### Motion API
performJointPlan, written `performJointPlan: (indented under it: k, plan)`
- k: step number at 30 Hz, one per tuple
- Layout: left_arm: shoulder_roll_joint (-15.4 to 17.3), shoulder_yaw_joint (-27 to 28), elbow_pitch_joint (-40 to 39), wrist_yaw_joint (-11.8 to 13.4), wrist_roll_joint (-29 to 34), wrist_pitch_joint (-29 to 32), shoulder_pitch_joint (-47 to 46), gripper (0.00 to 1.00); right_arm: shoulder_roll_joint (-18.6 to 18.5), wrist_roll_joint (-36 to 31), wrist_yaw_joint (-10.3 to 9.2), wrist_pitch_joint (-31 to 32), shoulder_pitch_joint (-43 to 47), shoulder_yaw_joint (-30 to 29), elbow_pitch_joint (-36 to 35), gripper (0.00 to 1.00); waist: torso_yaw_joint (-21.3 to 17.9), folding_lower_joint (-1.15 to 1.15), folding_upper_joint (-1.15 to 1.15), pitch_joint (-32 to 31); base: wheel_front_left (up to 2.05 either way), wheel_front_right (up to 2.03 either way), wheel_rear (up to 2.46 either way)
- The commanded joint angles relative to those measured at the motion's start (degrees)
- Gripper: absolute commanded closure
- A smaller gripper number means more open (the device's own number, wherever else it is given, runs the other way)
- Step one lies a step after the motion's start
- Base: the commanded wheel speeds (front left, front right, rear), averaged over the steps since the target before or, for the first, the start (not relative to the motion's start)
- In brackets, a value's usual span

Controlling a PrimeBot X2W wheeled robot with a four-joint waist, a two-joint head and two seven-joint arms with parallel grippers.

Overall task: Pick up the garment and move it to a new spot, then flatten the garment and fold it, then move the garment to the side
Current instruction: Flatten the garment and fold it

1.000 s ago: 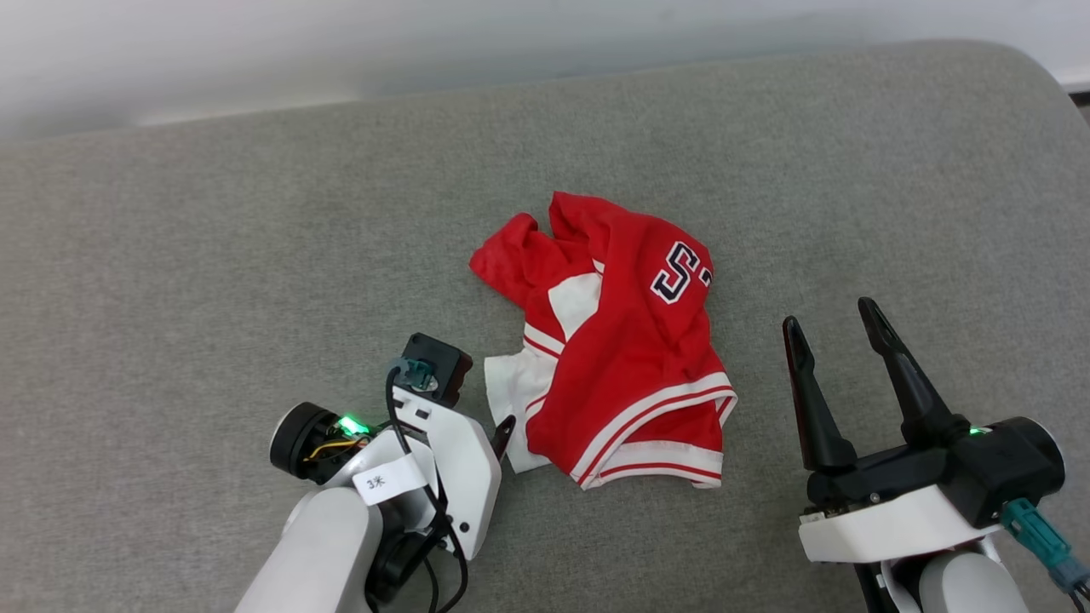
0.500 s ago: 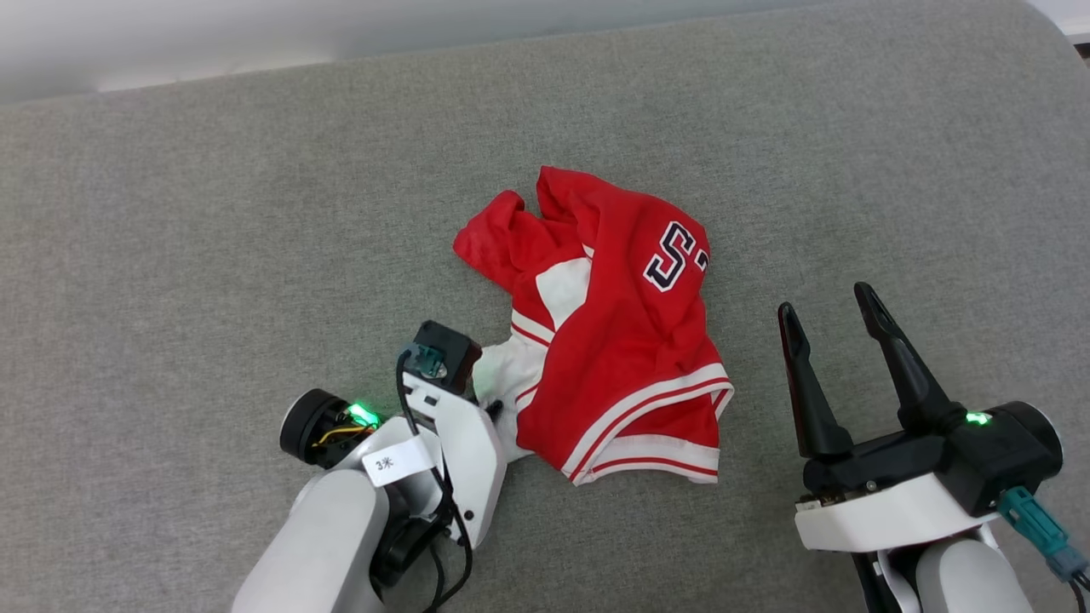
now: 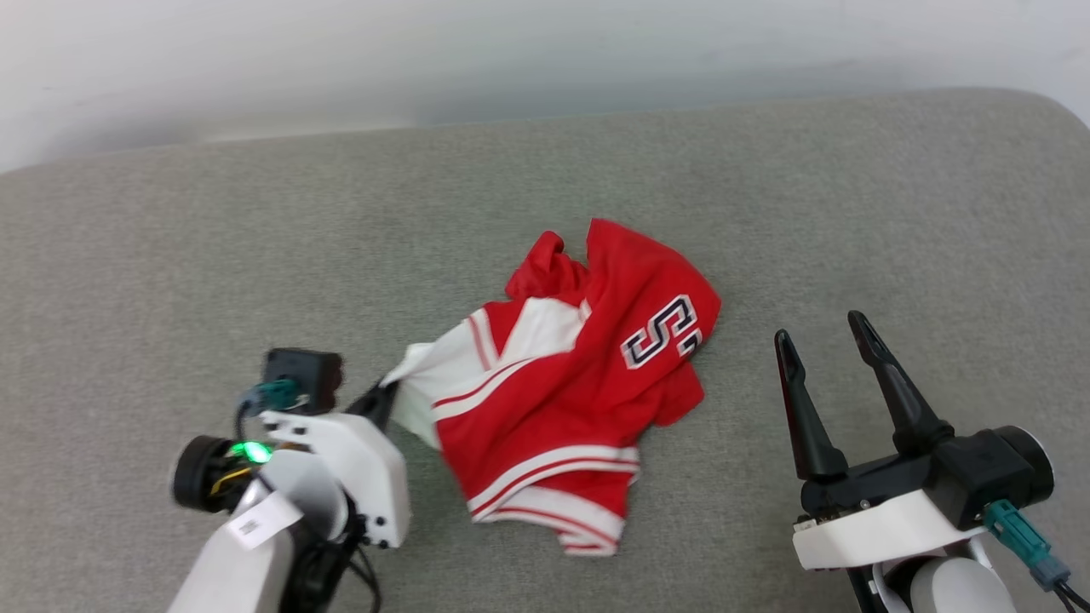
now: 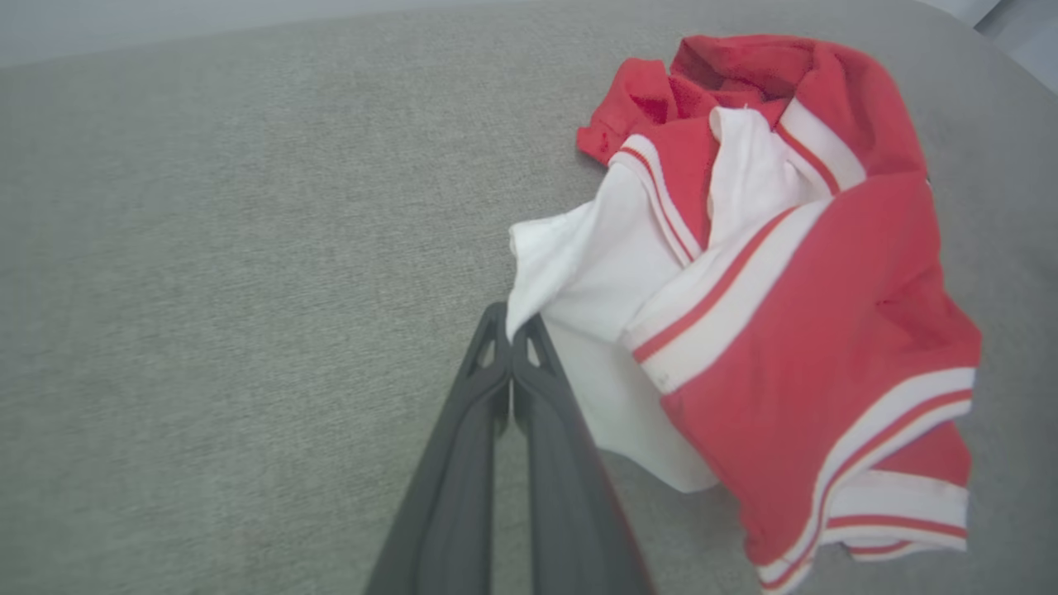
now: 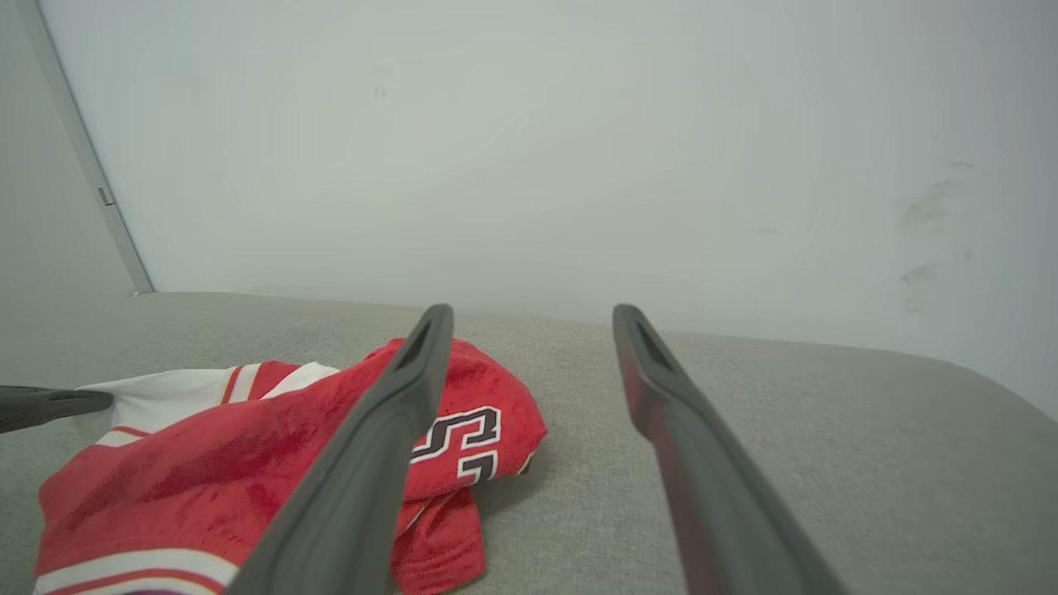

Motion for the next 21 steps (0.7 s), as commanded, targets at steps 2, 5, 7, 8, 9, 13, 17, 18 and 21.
performJointPlan:
  k: [2, 5, 7, 8, 9, 13, 17, 18, 21]
  plan:
    - [1.4, 2.5, -1.9, 1.6, -0.5, -1.8, 2.4, 1.0, 0.1, -0.4, -0.04, -0.1, 0.8, -0.1, 0.3, 0.0, 2.1, 0.0, 0.0, -1.6, 0.0, 0.0, 0.0]
    - [2.8, 5.5, -3.1, 3.1, -1.3, -3.1, 5.3, 1.0, 0.1, -0.6, -0.04, -0.1, 1.2, 0.0, 0.5, 0.0, 3.0, 0.0, 0.0, -2.1, 0.0, 0.0, 0.0]
    - [3.6, 6.6, -3.0, 3.6, -1.9, -2.8, 7.5, 1.0, 0.1, -0.6, -0.04, -0.1, 1.3, 0.1, 0.6, 0.0, 3.5, 0.0, 0.0, -2.3, 0.0, 0.0, 0.0]
    - [3.9, 6.7, -2.8, 3.8, -1.8, -2.5, 8.5, 1.0, 0.1, -0.6, -0.04, -0.1, 1.4, 0.2, 0.7, 0.0, 3.7, 0.0, 0.0, -2.4, 0.0, 0.0, 0.0]
    - [4.3, 6.5, -2.5, 3.7, -1.6, -2.2, 9.5, 1.0, 0.1, -0.6, -0.04, -0.1, 1.4, 0.3, 0.8, 0.0, 3.8, 0.0, 0.0, -2.6, 0.0, 0.0, 0.0]
    - [4.6, 6.0, -0.2, 3.2, -1.5, -4.2, 12.4, 0.0, 0.1, -0.8, -0.04, -0.1, 1.5, 0.4, 1.1, 0.0, 4.1, 0.0, 0.0, -3.2, 0.0, 0.0, 0.0]
    - [4.0, 5.5, 0.3, 1.9, -1.1, -9.4, 12.6, 0.0, 0.1, -1.1, -0.04, -0.1, 1.5, 0.5, 1.3, 0.0, 4.2, 0.0, 0.0, -3.7, 0.0, 0.0, 0.0]
    - [3.8, 5.3, 0.2, 1.2, -0.9, -11.2, 12.2, 0.0, 0.1, -1.1, -0.04, -0.1, 1.5, 0.5, 1.2, 0.0, 4.3, 0.0, 0.0, -3.9, 0.0, 0.0, 0.0]
    - [3.6, 5.0, -0.4, -0.6, -0.3, -17.5, 11.4, 0.0, 0.1, -1.2, -0.04, -0.1, 1.9, 0.4, 1.1, 0.0, 4.5, 0.0, 0.0, -4.5, 0.0, 0.0, 0.0]
